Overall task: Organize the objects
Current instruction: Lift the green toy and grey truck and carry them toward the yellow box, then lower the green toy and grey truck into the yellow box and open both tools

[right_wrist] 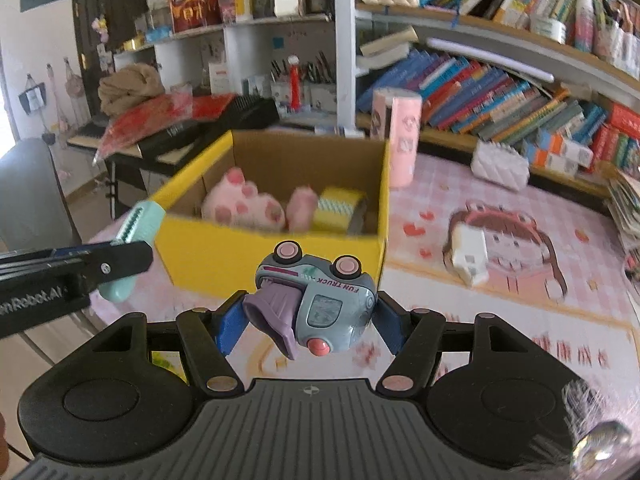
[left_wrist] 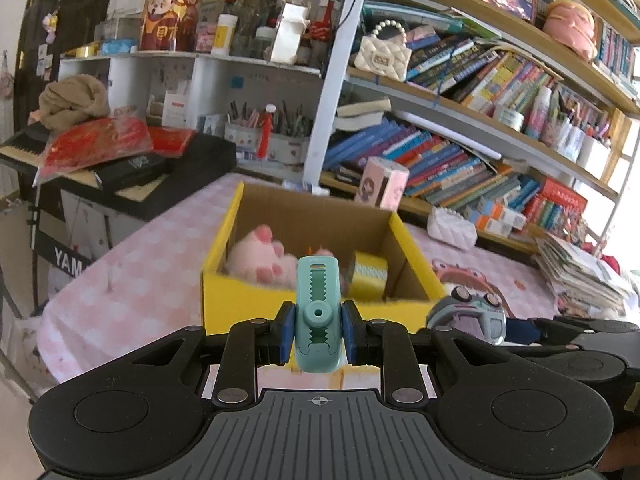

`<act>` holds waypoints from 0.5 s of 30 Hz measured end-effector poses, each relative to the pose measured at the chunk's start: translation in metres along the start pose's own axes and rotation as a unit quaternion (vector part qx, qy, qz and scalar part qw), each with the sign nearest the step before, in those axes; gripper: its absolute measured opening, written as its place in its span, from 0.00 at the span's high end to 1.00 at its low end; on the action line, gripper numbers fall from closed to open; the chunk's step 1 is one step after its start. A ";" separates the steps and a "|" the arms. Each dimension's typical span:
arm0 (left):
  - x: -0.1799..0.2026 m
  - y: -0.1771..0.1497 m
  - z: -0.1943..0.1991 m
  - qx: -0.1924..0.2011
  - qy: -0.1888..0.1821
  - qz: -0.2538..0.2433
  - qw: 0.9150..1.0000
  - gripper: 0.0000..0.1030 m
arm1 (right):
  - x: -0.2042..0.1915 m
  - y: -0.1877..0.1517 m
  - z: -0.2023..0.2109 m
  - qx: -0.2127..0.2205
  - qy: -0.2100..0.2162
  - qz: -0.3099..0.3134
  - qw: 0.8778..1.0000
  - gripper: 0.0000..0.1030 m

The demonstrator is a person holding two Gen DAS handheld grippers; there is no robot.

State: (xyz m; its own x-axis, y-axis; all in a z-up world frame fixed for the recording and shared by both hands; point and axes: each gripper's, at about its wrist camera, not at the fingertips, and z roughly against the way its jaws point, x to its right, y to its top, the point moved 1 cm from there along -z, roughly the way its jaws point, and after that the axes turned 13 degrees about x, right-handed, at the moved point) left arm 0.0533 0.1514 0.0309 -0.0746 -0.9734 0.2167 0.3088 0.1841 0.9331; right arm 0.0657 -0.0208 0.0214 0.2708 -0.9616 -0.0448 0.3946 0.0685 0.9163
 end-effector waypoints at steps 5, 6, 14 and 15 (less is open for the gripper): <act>0.002 0.014 -0.026 0.013 0.017 -0.003 1.000 0.78 | 0.005 0.025 -0.025 0.024 0.015 0.014 0.999 0.38; 0.002 0.016 -0.031 0.014 0.021 -0.002 1.000 0.78 | 0.005 0.030 -0.031 0.029 0.018 0.018 0.999 0.38; -0.003 0.019 -0.075 0.001 0.060 -0.003 0.998 0.78 | 0.013 0.047 -0.082 0.033 0.044 0.052 0.997 0.38; -0.003 0.018 -0.080 -0.003 0.065 -0.005 0.998 0.78 | 0.013 0.047 -0.088 0.030 0.047 0.057 0.997 0.38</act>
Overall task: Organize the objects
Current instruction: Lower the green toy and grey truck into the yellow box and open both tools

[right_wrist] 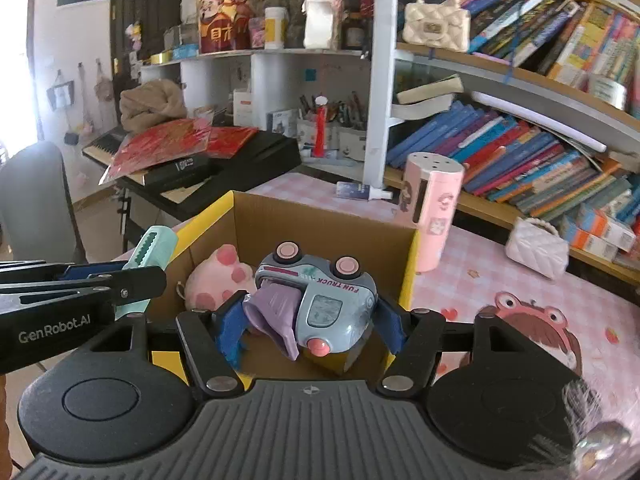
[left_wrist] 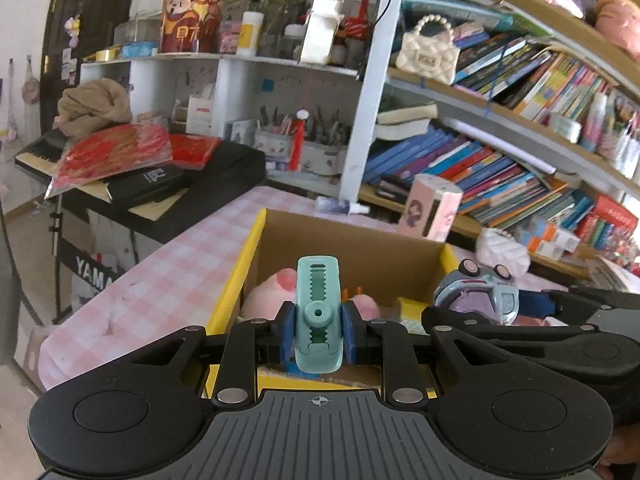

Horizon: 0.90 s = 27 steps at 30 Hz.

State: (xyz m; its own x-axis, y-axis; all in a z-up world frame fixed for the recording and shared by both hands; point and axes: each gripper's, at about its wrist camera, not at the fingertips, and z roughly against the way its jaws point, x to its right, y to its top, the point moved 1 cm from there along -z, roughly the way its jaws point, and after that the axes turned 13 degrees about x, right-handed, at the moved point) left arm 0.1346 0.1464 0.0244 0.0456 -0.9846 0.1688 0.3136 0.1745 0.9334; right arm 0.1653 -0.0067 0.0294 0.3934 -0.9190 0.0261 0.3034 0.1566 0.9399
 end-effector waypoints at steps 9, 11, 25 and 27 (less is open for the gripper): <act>0.003 -0.010 -0.032 -0.037 0.024 -0.013 0.999 0.78 | 0.005 -0.011 -0.043 -0.039 0.039 0.036 0.998 0.38; 0.004 -0.012 -0.037 -0.044 0.028 -0.015 0.999 0.78 | 0.006 -0.013 -0.051 -0.049 0.045 0.040 0.997 0.38; 0.009 -0.023 -0.062 -0.075 0.037 -0.034 0.996 0.78 | 0.008 -0.029 -0.081 -0.095 0.088 0.067 0.989 0.37; 0.009 -0.023 -0.064 -0.077 0.039 -0.035 0.996 0.78 | 0.008 -0.029 -0.083 -0.094 0.090 0.076 0.989 0.37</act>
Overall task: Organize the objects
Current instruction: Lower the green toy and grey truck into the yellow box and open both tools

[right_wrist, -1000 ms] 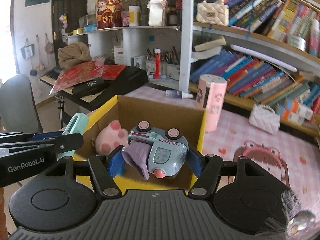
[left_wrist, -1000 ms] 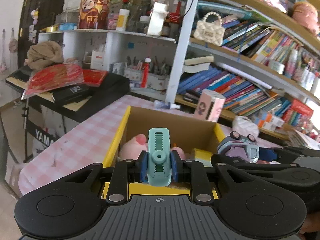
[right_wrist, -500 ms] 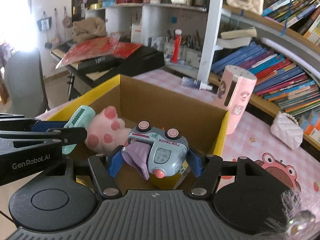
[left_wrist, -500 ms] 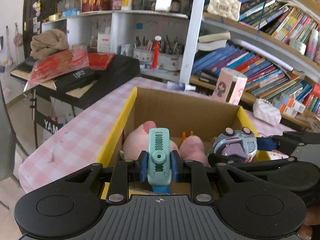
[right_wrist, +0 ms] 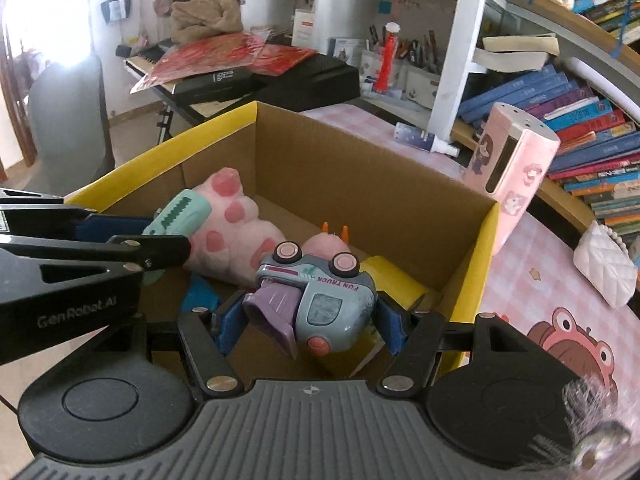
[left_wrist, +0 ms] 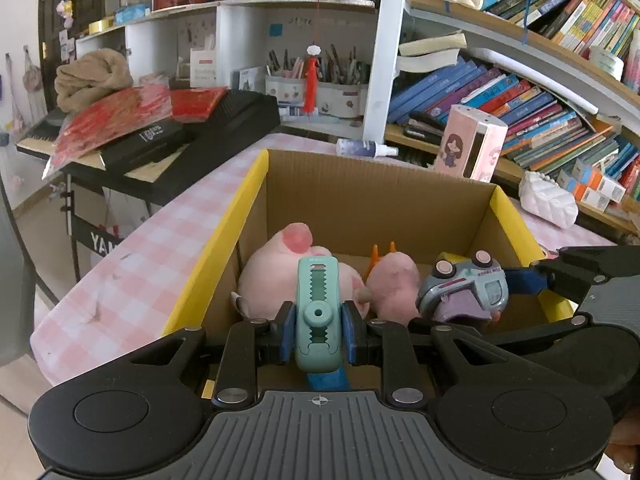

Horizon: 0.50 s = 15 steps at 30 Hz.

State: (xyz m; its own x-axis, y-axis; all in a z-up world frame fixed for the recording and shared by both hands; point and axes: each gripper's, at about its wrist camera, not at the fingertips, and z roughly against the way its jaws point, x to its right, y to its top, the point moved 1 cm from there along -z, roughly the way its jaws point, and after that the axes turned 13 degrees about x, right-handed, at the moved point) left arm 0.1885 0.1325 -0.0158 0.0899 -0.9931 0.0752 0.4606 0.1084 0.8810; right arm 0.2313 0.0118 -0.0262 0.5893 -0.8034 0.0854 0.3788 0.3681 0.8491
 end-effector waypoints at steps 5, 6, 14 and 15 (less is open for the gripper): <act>0.001 -0.001 -0.002 -0.003 0.000 -0.004 1.000 0.78 | 0.001 -0.001 -0.002 0.002 0.002 0.009 1.000 0.37; 0.001 -0.001 -0.003 -0.004 0.000 -0.005 1.000 0.78 | 0.001 -0.001 -0.002 0.001 0.003 0.010 1.000 0.37; 0.001 -0.001 -0.004 -0.004 0.000 -0.007 1.000 0.77 | 0.000 0.000 -0.004 -0.002 0.003 0.021 1.000 0.36; 0.001 -0.001 -0.004 -0.004 0.001 -0.007 1.000 0.77 | 0.000 0.000 -0.004 -0.001 0.003 0.021 1.000 0.36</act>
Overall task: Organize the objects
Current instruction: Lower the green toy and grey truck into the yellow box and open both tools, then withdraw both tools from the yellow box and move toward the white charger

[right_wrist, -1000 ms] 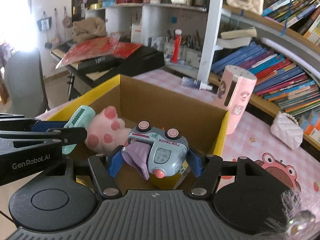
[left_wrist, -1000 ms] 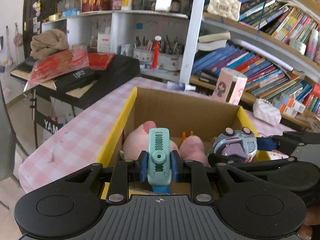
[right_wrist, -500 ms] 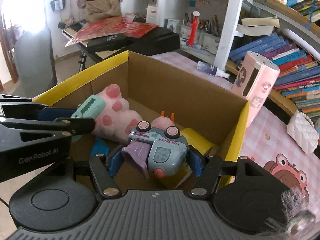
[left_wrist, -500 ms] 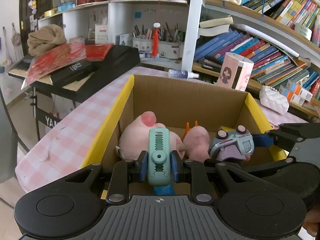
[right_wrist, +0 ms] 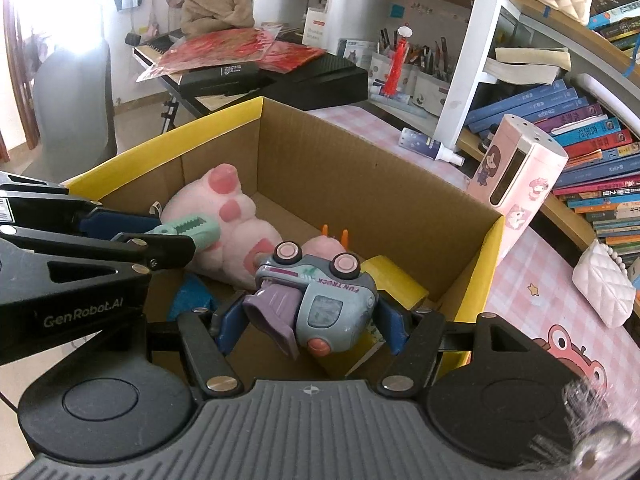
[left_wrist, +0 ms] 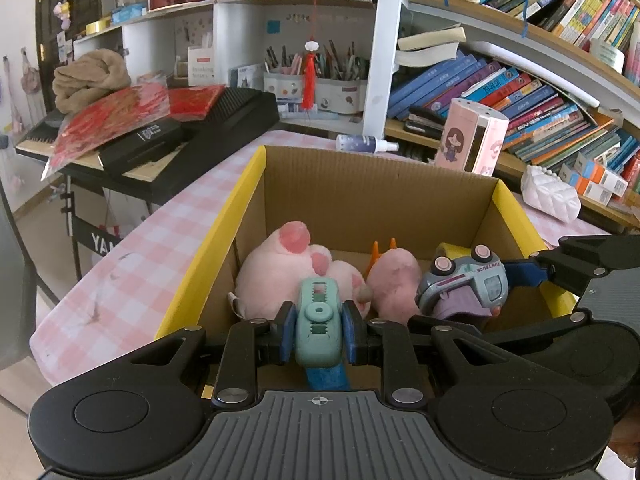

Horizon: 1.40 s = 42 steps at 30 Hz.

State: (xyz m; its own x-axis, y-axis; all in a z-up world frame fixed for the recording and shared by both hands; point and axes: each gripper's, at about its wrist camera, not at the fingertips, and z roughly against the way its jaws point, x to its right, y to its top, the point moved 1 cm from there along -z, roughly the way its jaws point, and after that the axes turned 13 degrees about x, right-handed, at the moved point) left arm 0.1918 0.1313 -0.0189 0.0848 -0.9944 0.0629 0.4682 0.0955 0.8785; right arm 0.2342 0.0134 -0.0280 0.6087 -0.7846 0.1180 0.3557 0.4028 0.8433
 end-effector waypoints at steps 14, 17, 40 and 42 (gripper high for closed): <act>-0.006 0.004 0.022 0.035 0.002 0.022 0.999 0.46 | 0.004 0.000 0.008 0.009 -0.018 -0.022 1.000 0.29; -0.007 0.008 0.031 0.049 0.004 0.025 0.998 0.37 | 0.003 0.004 0.017 0.023 -0.023 -0.022 0.999 0.29; -0.022 -0.012 0.106 0.091 0.004 0.020 0.996 0.18 | -0.005 -0.015 0.118 0.102 -0.176 -0.091 0.975 0.19; -0.024 -0.016 0.112 0.087 0.002 0.020 0.996 0.18 | -0.007 -0.022 0.124 0.093 -0.187 -0.105 0.972 0.19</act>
State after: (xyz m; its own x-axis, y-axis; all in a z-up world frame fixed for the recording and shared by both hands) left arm 0.0839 0.1483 0.0182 0.1039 -0.9898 0.0971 0.3041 0.1245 0.9445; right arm 0.1338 -0.0483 0.0174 0.2233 -0.9709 0.0863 0.2888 0.1505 0.9455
